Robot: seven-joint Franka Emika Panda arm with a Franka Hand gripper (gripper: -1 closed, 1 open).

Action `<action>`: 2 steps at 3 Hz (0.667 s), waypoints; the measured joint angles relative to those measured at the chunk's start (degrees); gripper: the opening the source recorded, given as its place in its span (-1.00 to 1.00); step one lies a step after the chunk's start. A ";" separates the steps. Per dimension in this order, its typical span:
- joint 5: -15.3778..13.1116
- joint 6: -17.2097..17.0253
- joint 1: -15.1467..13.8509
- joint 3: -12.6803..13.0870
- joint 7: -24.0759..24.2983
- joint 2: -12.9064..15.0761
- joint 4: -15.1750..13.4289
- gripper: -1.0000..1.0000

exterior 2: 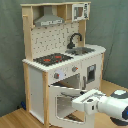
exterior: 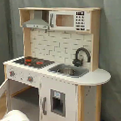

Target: Play with the kitchen

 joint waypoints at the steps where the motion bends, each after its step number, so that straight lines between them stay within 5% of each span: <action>1: 0.02 2.20 -0.45 -4.60 -2.73 0.61 0.13 1.00; 2: 0.05 5.52 -0.44 -8.52 -6.55 1.71 0.65 1.00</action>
